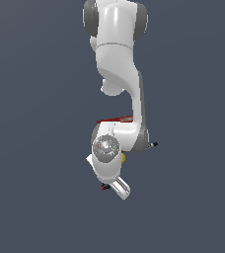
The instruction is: Pick up a designated object from a clutter of objects.
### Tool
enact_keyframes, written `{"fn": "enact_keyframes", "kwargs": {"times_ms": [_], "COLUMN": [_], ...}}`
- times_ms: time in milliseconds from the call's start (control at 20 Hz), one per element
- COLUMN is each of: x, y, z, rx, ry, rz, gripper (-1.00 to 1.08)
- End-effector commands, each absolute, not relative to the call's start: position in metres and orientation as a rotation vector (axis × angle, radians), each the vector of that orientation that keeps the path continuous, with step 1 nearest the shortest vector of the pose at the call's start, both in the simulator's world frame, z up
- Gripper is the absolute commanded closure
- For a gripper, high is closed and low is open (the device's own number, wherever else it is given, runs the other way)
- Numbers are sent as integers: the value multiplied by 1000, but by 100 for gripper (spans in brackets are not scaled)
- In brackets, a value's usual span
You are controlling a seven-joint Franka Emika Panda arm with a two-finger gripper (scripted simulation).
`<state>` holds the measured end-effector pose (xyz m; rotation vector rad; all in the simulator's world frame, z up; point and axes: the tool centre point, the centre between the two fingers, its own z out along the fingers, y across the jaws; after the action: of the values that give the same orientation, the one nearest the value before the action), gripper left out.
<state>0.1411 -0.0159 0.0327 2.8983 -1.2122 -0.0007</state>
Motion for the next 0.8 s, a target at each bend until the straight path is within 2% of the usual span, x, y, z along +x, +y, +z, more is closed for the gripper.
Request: {"fn": "enact_keyframes", "kwargs": {"times_ms": [0,300,350,750], "x": [141,142,142,142], "y": [-16,-16,-16,-16], "z": [21,13,13,13], "rx": [2898,2897,2897,2897], "ry": [-1214,-1214,-1214,-1214], "rz": [-1,0,0,0], "gripper": [-92,-92,108,108]}}
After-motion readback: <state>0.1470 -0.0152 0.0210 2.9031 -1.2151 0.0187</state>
